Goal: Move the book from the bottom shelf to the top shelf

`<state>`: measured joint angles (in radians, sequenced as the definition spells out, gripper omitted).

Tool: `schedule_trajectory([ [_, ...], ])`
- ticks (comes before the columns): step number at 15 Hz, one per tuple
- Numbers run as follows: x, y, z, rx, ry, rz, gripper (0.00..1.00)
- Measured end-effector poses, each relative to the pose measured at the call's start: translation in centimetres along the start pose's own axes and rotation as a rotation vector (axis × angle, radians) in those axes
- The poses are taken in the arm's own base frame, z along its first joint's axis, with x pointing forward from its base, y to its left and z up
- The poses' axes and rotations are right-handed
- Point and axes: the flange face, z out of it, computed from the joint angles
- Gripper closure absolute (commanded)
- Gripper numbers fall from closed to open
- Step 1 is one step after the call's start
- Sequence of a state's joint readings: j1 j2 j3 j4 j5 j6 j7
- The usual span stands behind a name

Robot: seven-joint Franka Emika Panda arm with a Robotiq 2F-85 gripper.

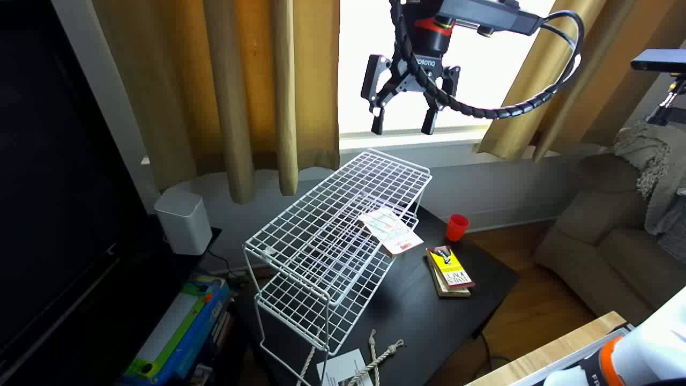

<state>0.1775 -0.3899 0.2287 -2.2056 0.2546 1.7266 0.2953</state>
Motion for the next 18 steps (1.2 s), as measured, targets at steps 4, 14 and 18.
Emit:
schedule_trajectory([
  [4, 0.0, 0.0, -0.1, 0.000, 0.001, -0.001, 0.00],
  [14, 1.8, 13.7, 5.4, 0.240, -0.137, 0.246, 0.00],
  [18, 1.7, 21.5, 9.5, 0.341, -0.029, 0.313, 0.00],
])
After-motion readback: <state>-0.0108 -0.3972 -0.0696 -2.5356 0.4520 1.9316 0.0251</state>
